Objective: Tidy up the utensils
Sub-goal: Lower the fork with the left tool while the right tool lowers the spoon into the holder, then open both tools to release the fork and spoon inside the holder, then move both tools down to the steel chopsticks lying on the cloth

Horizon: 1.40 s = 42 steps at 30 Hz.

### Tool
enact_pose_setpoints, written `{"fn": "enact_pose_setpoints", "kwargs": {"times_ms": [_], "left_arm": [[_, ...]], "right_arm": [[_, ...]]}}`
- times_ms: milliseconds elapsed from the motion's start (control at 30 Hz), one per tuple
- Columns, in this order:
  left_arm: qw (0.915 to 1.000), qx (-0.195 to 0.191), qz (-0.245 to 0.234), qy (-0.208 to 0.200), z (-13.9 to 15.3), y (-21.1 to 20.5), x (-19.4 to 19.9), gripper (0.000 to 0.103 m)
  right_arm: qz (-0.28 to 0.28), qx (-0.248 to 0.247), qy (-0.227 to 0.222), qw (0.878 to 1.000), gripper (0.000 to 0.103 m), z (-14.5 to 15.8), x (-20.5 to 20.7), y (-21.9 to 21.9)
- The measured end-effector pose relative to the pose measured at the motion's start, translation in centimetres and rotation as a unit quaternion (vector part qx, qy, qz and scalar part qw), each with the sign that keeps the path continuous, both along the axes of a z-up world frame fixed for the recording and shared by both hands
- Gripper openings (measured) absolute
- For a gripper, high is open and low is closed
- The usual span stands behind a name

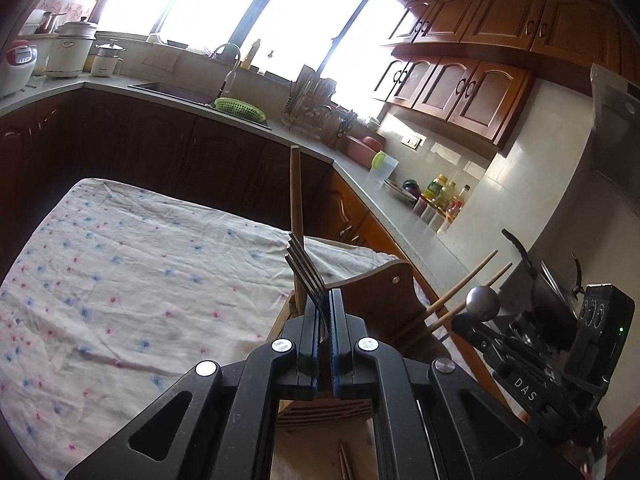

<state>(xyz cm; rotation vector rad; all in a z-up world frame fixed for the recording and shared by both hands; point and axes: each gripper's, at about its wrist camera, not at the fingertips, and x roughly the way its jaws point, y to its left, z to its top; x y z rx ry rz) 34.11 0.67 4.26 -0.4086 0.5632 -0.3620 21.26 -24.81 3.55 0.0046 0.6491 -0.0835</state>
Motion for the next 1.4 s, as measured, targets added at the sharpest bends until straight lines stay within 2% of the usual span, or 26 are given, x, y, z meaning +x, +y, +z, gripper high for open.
{"fn": "enact_pose_setpoints", "kwargs": {"times_ms": [167,500,567,633,700,833,900,1000,1067,1167,1267,1400], "left_arm": [[0.9999,0.005,-0.005,0.008,-0.5,-0.2,0.2,0.003],[0.9999,0.006,0.0,0.011,-0.7,-0.1,0.2,0.003],[0.9999,0.004,0.0,0.015,-0.6,0.0,0.2,0.003],[0.9999,0.003,0.005,0.014,-0.3,0.2,0.0,0.005],[0.9999,-0.001,0.008,0.013,0.1,0.4,-0.4,0.021],[0.9999,-0.005,0.014,0.004,0.8,1.2,-1.6,0.029],[0.9998,-0.008,0.021,0.003,1.0,1.7,-2.4,0.041],[0.9994,-0.01,0.032,-0.002,1.1,2.6,-4.0,0.054],[0.9992,-0.01,0.039,-0.001,0.9,3.1,-5.2,0.062],[0.9987,-0.008,0.051,0.001,0.6,3.7,-7.1,0.075],[0.9984,-0.007,0.055,0.008,0.1,3.9,-9.1,0.078],[0.9983,-0.005,0.053,0.023,-0.5,3.9,-11.5,0.079]], "right_arm": [[0.0,0.015,0.024,1.0,0.002,-1.4,0.6,-0.5],[-0.002,0.038,0.026,0.999,0.002,-1.6,0.6,-1.1],[-0.003,0.044,0.026,0.999,0.007,-1.5,0.5,-1.2],[-0.004,0.047,0.024,0.999,0.008,-1.4,0.3,-1.2],[-0.007,0.046,0.019,0.999,0.008,-1.0,0.1,-1.2],[-0.014,0.052,0.004,0.999,0.032,-0.1,-0.8,-1.6],[-0.02,0.055,-0.003,0.998,0.039,0.4,-1.3,-1.9],[-0.033,0.067,-0.011,0.997,0.049,0.9,-2.2,-2.4],[-0.042,0.079,-0.019,0.996,0.069,1.1,-3.2,-2.9],[-0.055,0.097,-0.032,0.993,0.093,1.3,-4.8,-3.3],[-0.067,0.114,-0.048,0.99,0.101,1.6,-6.7,-3.6],[-0.081,0.13,-0.054,0.987,0.102,1.6,-9.3,-3.9]]}}
